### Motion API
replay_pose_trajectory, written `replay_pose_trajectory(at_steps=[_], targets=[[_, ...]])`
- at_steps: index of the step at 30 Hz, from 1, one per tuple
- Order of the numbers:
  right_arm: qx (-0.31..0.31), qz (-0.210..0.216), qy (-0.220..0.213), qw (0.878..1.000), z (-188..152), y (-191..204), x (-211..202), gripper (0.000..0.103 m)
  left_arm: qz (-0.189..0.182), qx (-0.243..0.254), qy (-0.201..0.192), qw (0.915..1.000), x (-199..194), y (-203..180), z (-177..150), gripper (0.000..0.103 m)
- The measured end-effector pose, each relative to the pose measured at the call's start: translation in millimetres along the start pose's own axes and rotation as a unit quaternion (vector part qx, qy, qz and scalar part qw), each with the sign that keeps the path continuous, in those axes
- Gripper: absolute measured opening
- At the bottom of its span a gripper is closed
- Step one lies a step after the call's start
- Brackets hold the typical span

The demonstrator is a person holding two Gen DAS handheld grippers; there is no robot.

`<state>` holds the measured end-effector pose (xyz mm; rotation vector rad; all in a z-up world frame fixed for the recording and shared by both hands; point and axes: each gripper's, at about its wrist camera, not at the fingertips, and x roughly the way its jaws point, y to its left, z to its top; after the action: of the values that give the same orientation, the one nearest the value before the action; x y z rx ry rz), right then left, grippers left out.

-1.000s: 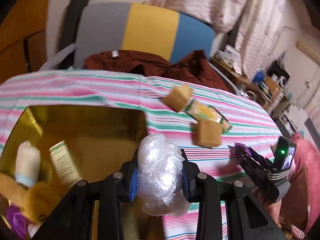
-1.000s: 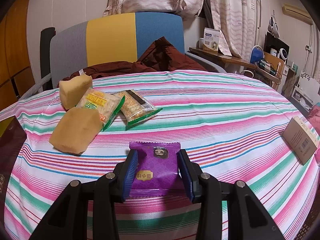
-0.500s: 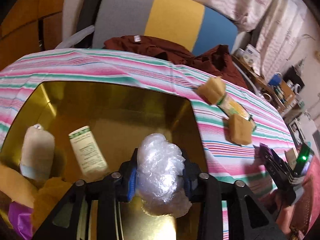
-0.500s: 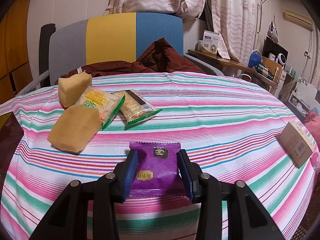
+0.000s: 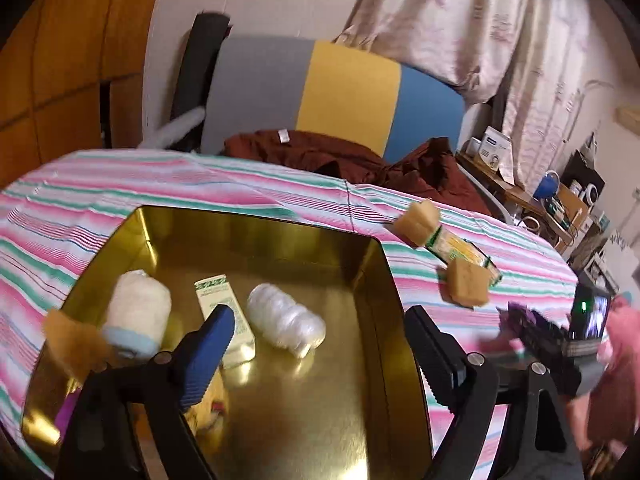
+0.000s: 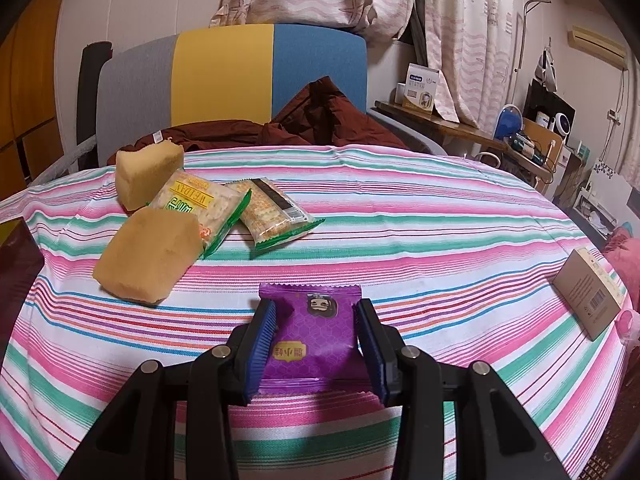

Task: Organize objects
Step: 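Place the plastic-wrapped ball in the gold tray and open the left gripper, then carry the purple snack packet into the gold tray and open the right gripper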

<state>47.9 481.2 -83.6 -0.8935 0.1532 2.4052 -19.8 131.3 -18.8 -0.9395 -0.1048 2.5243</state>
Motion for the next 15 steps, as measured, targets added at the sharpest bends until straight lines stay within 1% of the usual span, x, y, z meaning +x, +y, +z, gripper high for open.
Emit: replay_pose_trajectory(at_steps=[5,7,10,12,13,15], targets=[[0.001,0.000,-0.026,1.000,0,-1,-11,0.042,-0.002,0.012,-0.024,0.9996,-25,1,-23,0.090],[-0.002,0.002,-0.038,0.999,-1,0,-16,0.042,-0.001,0.015,-0.029,0.9994,-30,3,-30,0.092],[-0.005,0.019,-0.057,0.998,-1,1,-24,0.042,0.007,0.016,-0.029,0.9994,-33,6,-40,0.093],[-0.005,0.029,-0.068,0.997,-1,-1,-29,0.042,0.006,0.008,-0.024,0.9997,-33,10,-44,0.093],[-0.003,0.034,-0.071,0.997,-1,-1,-32,0.042,0.004,0.004,-0.022,0.9997,-33,12,-46,0.093],[-0.002,0.044,-0.060,0.997,-1,-1,-32,0.041,0.002,-0.003,-0.024,0.9997,-35,16,-47,0.093]])
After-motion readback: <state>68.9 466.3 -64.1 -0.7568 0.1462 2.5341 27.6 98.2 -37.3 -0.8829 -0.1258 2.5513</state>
